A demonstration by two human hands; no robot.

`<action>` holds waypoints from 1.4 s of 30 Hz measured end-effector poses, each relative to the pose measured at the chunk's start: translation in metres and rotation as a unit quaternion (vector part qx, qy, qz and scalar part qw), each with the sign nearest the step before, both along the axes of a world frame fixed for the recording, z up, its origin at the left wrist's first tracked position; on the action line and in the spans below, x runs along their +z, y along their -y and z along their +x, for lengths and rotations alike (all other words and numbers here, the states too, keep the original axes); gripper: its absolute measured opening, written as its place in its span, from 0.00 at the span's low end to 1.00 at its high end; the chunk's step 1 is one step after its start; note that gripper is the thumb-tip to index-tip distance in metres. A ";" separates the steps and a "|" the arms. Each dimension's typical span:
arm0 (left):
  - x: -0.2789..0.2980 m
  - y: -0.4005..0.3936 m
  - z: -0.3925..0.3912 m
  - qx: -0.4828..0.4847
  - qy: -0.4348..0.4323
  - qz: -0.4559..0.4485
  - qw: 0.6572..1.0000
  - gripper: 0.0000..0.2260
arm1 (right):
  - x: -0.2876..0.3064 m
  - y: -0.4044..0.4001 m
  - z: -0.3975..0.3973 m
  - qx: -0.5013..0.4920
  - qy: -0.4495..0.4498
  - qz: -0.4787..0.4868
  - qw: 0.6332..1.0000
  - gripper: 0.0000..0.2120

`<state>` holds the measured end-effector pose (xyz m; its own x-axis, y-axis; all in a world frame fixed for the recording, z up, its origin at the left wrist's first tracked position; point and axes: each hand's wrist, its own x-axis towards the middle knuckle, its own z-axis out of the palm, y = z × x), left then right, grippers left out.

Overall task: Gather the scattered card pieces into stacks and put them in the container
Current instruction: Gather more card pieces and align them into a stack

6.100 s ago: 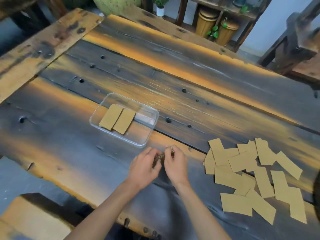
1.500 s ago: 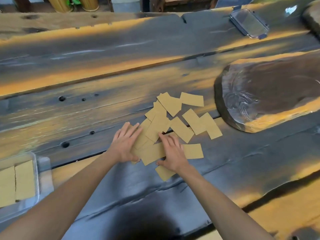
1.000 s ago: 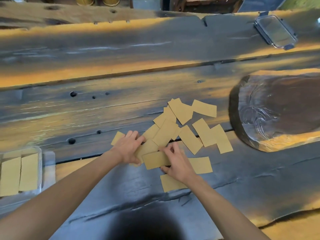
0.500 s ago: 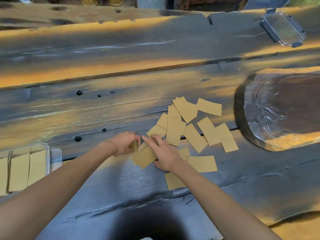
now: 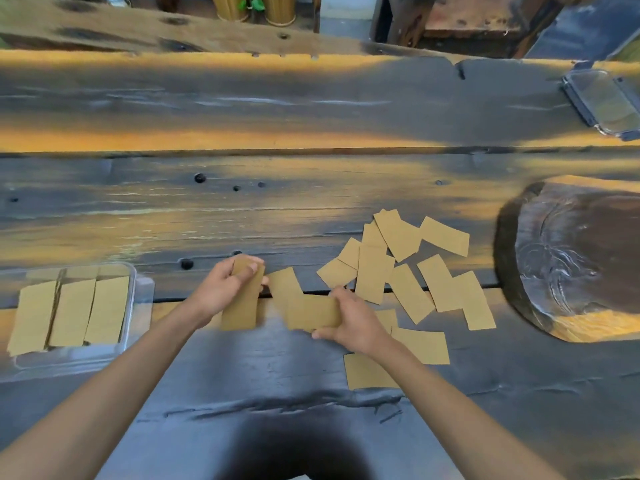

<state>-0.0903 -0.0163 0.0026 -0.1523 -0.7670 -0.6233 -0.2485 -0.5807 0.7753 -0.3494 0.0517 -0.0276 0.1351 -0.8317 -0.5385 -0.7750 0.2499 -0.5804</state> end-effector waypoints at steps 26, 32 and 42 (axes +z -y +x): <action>-0.001 -0.055 -0.048 0.279 -0.391 0.107 0.870 0.23 | 0.053 -0.032 0.035 -0.191 0.133 -0.214 0.949 0.23; 0.011 -0.043 -0.069 0.269 -0.384 0.099 0.877 0.20 | 0.038 -0.042 0.075 -0.013 0.012 -0.277 0.961 0.24; 0.008 -0.038 -0.061 0.325 -0.407 0.038 0.853 0.17 | 0.039 -0.033 0.071 -0.280 0.329 0.034 0.901 0.29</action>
<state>-0.1510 0.0220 0.0111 -0.1160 -0.8165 -0.5655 0.7473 -0.4468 0.4919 -0.2780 0.0846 0.0113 0.0131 -0.8365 -0.5478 -0.0094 0.5477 -0.8366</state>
